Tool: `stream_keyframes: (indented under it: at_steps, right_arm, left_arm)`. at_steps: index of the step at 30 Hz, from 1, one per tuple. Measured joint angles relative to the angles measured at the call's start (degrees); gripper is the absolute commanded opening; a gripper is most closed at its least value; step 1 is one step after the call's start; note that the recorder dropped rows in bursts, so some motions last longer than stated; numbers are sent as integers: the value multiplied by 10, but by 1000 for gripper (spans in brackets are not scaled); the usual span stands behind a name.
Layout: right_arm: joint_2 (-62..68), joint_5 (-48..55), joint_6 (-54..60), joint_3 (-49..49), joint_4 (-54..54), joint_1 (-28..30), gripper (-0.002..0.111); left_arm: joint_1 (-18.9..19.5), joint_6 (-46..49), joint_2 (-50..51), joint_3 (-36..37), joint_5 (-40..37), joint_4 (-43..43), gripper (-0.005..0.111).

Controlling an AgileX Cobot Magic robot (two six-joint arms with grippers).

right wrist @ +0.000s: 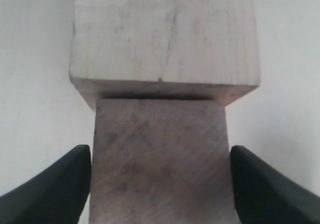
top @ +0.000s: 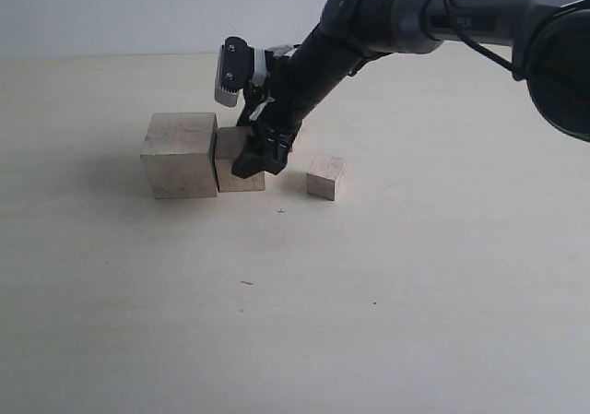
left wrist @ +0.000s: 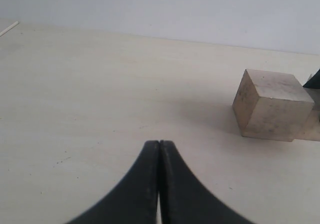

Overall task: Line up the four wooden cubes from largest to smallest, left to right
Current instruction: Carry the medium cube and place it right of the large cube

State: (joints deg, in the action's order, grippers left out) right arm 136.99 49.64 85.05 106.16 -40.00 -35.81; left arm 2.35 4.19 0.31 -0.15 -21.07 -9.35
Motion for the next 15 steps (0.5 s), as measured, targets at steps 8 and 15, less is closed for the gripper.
stream_keyframes:
  at_steps: [8,15]
  right_arm:
    - [-1,0,0,0,0,0,74]
    - [-61,24,-50,0,0,0,71]
  left_arm:
    - [0,0,0,0,0,0,0]
    - [0,0,0,0,0,0,0]
